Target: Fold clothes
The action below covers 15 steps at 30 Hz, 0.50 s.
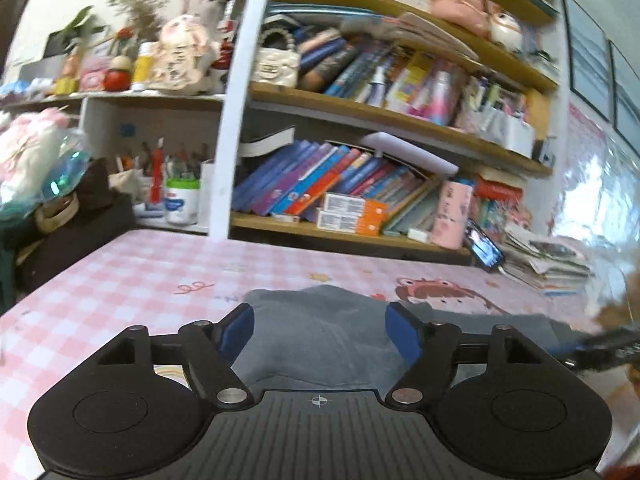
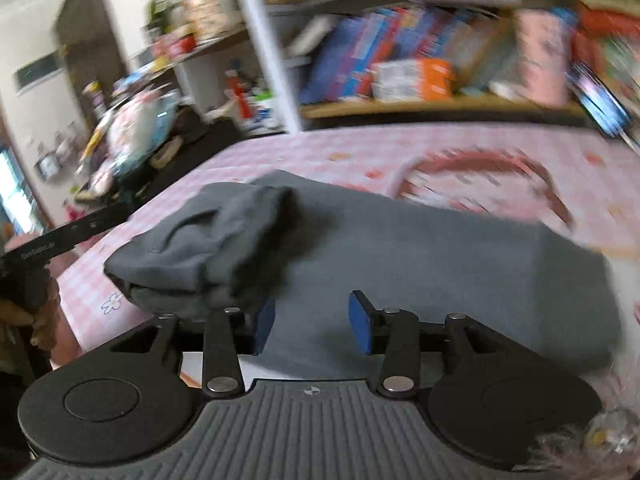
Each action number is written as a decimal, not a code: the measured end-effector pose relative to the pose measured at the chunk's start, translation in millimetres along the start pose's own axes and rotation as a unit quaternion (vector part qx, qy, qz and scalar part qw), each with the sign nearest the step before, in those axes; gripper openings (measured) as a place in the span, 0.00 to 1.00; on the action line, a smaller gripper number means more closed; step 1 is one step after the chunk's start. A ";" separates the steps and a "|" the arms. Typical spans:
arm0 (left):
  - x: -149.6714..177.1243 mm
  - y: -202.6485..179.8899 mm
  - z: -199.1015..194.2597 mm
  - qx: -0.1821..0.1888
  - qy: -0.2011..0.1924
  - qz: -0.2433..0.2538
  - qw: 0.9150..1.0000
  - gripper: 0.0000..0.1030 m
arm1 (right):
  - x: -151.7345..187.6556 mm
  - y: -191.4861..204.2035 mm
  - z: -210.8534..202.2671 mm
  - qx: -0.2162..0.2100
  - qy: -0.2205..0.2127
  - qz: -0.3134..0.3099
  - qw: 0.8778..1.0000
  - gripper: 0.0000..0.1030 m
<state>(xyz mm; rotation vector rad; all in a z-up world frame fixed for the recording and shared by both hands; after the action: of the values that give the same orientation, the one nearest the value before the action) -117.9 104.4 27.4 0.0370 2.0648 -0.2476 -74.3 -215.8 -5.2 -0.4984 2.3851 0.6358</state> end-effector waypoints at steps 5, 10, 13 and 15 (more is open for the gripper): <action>1.0 -11.9 8.2 0.000 0.010 0.013 1.000 0.79 | 17.8 -42.8 -33.2 0.013 0.015 0.080 0.997 0.39; 3.8 -26.6 12.4 -0.022 0.022 0.054 0.998 0.84 | 28.8 -65.4 -56.7 0.001 0.018 0.134 0.991 0.48; 4.3 -26.8 11.8 -0.035 0.023 0.058 0.997 0.84 | 33.1 -77.1 -63.4 0.006 0.018 0.162 0.987 0.50; 3.9 -25.0 8.8 -0.032 0.018 0.053 0.998 0.85 | 33.3 -85.4 -63.7 0.004 0.017 0.185 0.983 0.53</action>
<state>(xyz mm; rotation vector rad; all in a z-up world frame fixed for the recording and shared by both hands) -115.5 77.9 23.9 0.1130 2.0988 -0.1166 -86.9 -326.7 -9.4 -0.0574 2.5335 0.7830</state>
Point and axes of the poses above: each gripper's, at about its wrist camera, not at the fingertips, and z roughly the way its jaws point, y to its left, x to its underside, the point moved 4 cm from there along z, roughly the way its jaws point, and after that the axes turned 13 degrees about y, right-handed, at the moved point
